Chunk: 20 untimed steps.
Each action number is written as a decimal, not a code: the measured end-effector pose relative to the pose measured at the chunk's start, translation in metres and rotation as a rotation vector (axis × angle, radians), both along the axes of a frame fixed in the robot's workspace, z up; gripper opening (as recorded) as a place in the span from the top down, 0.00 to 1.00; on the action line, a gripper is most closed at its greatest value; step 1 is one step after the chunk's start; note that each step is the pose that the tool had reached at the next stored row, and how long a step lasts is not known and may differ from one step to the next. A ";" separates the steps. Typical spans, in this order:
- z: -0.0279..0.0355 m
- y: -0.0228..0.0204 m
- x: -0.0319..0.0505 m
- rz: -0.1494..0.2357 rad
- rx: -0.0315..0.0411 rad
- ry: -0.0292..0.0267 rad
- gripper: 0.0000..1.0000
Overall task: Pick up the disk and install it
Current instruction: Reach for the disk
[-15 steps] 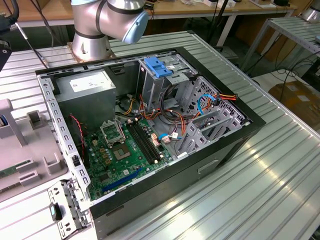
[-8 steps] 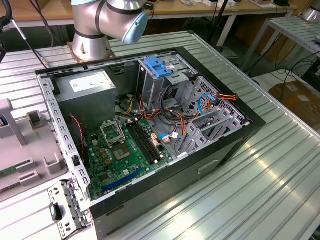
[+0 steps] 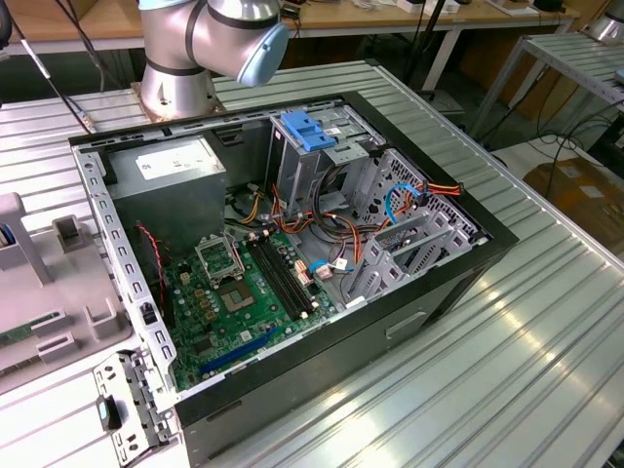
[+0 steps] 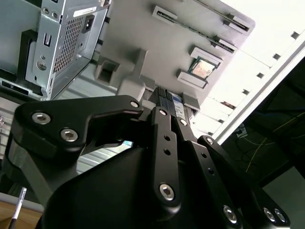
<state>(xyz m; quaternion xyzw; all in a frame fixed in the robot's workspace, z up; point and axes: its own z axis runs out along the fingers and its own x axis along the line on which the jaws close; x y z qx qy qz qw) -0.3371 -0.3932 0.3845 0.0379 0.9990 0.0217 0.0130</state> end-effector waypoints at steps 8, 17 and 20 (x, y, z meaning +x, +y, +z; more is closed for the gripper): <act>-0.0016 0.0038 -0.0069 0.000 0.0001 -0.0001 0.89; -0.0032 0.0071 -0.0132 0.000 0.0001 -0.0001 0.89; -0.0039 0.0079 -0.0149 0.000 0.0000 0.0000 0.89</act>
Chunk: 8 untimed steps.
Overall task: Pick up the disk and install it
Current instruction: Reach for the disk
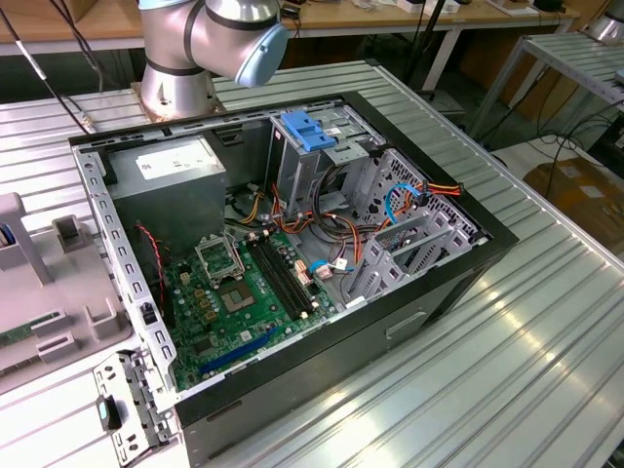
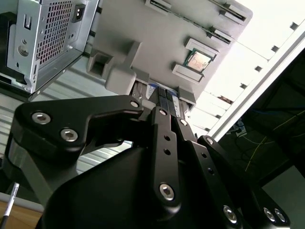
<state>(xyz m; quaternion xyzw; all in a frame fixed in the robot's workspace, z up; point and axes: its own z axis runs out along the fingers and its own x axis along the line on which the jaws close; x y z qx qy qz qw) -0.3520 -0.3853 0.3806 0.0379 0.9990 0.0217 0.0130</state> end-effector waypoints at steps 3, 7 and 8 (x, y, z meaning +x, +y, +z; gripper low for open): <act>-0.0006 0.0007 -0.0017 0.000 0.0000 -0.0001 0.89; -0.0010 0.0012 -0.0037 0.000 0.0000 0.0000 0.89; -0.0011 0.0013 -0.0041 0.000 0.0000 0.0000 0.89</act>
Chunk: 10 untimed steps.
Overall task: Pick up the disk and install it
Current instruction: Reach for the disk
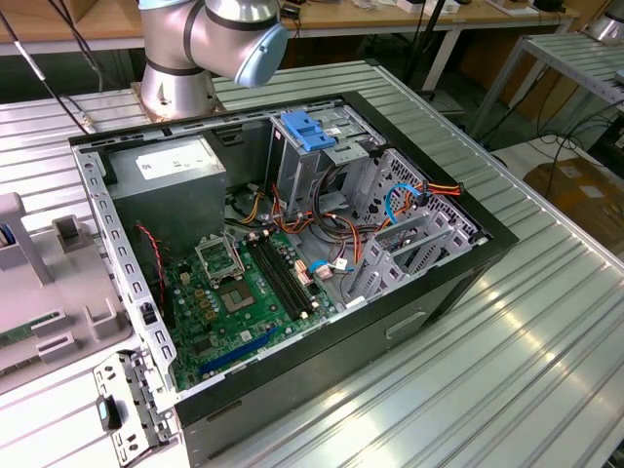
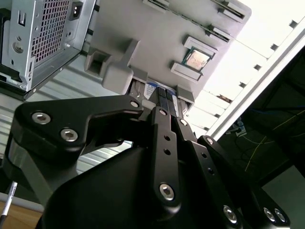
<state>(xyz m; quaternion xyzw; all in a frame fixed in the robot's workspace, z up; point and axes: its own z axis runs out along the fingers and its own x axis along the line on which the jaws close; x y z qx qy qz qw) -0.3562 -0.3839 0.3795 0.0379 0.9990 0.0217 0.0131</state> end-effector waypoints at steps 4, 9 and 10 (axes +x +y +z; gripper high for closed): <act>-0.0004 0.0007 -0.0021 0.000 0.0000 0.0000 0.89; -0.0011 0.0016 -0.0054 0.000 0.0001 -0.0001 0.89; -0.0013 0.0018 -0.0060 0.000 0.0001 -0.0001 0.89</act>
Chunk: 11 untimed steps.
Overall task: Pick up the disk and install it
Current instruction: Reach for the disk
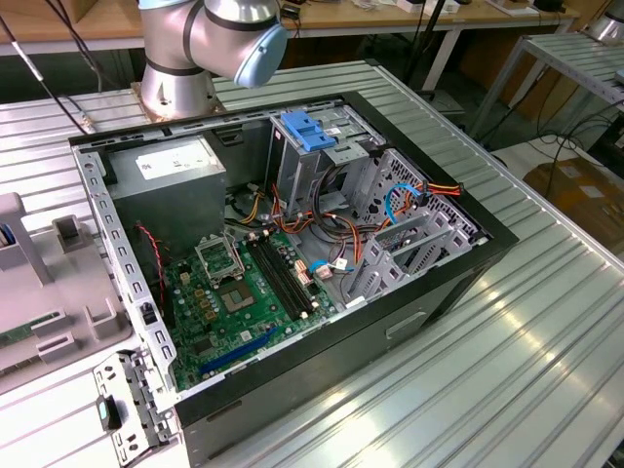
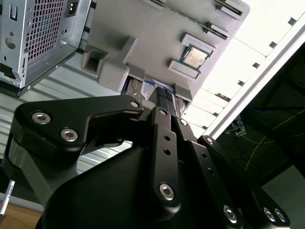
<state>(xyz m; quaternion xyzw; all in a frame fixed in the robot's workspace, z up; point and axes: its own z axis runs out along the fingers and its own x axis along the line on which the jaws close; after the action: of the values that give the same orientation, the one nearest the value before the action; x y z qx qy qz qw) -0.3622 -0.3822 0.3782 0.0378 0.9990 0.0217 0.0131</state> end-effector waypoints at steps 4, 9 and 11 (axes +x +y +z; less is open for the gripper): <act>-0.0011 0.0017 -0.0026 0.000 -0.0001 0.0001 0.89; -0.0039 0.0065 -0.0040 0.000 -0.0001 0.0001 0.89; -0.0048 0.0079 -0.0050 0.000 0.0000 -0.0001 0.89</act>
<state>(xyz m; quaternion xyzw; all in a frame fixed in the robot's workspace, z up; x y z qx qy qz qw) -0.3672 -0.3743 0.3734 0.0379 0.9990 0.0218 0.0131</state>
